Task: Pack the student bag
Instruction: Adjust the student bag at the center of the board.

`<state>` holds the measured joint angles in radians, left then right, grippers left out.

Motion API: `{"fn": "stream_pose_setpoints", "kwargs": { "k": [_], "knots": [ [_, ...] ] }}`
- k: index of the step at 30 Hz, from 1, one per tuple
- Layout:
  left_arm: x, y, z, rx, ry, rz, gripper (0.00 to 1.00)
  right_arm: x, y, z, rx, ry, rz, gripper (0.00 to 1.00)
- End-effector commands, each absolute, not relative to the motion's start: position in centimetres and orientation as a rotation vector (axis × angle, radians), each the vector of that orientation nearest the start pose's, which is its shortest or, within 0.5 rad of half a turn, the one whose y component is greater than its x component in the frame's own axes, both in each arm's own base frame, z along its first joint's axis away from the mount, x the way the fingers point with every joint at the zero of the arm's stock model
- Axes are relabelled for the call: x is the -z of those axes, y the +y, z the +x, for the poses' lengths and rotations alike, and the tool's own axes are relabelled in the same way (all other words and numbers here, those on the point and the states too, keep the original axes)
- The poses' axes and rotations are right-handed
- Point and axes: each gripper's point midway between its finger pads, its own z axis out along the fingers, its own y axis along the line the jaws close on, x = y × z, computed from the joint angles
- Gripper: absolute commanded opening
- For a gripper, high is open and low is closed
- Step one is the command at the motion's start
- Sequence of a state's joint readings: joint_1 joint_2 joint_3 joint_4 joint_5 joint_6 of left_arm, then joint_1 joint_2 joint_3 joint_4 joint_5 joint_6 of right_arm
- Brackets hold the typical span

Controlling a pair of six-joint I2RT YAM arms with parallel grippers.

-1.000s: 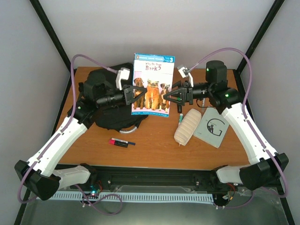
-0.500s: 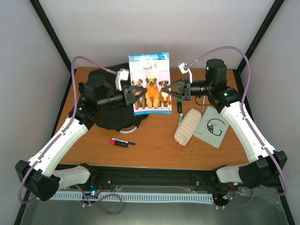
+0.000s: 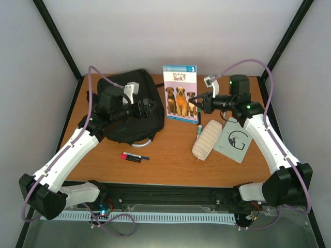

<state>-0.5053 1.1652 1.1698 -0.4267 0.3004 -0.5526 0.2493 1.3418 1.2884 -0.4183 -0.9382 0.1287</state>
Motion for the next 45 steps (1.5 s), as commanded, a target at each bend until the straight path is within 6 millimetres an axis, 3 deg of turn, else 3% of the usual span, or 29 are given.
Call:
{"fn": "stream_pose_setpoints", "kwargs": {
  "k": [1,4,10,15,17,20,23,28,33,40,45],
  "knots": [
    [-28.0,-15.4,33.1,0.431,2.227,-0.083,0.94,-29.4,19.4,33.0,-0.886,1.91,-0.744,0.03],
    [-25.9,-11.4,33.8,0.232,2.278,-0.2,0.99,-27.6,17.6,32.8,-0.819,1.923,-0.72,0.03],
    [-22.7,-6.1,35.4,0.179,2.323,-0.388,1.0,-24.7,15.4,32.1,-0.74,1.95,-0.717,0.03],
    [-20.5,-1.8,38.0,0.08,2.378,-0.541,1.0,-24.9,13.8,32.1,-0.732,1.938,-0.688,0.03],
    [-19.8,-0.7,39.4,0.071,2.414,-0.55,1.0,-25.1,13.7,31.7,-0.731,1.922,-0.712,0.03],
    [-19.7,2.9,41.1,-0.061,2.423,-0.605,1.0,-25.3,13.7,31.1,-0.697,1.897,-0.757,0.03],
    [-19.4,4.7,42.9,-0.026,2.428,-0.639,1.0,-25.3,13.6,30.9,-0.679,1.881,-0.781,0.03],
    [-16.7,8.6,44.3,-0.189,2.454,-0.735,1.0,-24.8,13.9,30.5,-0.687,1.871,-0.815,0.03],
    [-15.0,8.9,45.6,-0.061,2.425,-0.752,1.0,-24.3,14.3,30.1,-0.718,1.854,-0.849,0.03],
    [-13.0,9.0,47.8,-0.042,2.417,-0.719,1.0,-24.3,14.2,30.2,-0.708,1.859,-0.852,0.03],
    [-11.6,6.8,50.7,0.132,2.438,-0.612,0.94,-24.1,14.3,30.1,-0.715,1.862,-0.853,0.03]
  ]
}}
